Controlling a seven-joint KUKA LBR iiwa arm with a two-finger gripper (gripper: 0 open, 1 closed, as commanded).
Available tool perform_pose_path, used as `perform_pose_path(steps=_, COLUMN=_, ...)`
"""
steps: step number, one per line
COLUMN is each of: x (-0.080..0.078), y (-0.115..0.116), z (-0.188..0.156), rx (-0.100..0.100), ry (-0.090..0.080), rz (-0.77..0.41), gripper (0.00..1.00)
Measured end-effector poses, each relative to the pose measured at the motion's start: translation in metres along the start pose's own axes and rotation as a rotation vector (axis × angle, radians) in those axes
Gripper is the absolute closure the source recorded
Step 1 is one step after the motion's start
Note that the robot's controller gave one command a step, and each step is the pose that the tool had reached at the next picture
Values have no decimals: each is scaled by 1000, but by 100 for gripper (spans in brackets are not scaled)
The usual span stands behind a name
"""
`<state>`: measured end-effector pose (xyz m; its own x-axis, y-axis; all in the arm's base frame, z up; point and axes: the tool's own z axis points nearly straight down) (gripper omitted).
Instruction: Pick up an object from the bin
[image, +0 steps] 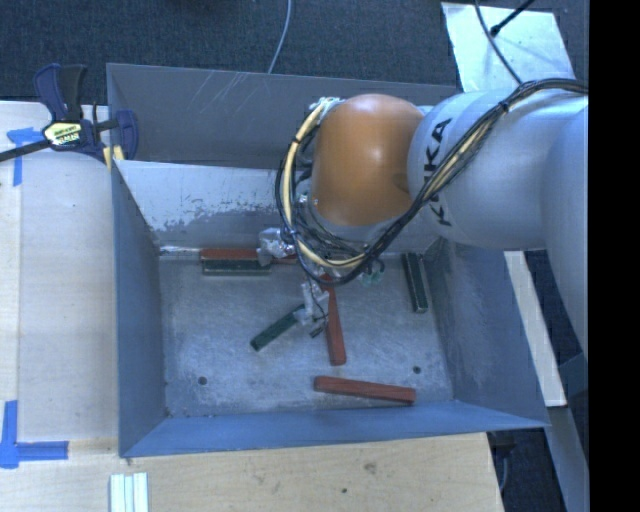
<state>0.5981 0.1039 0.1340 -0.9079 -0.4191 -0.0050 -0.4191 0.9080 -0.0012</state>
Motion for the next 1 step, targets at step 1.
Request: perform_pose_path(steps=1, x=5, y=14, z=59, rx=0, ry=0, rz=44, gripper=0)
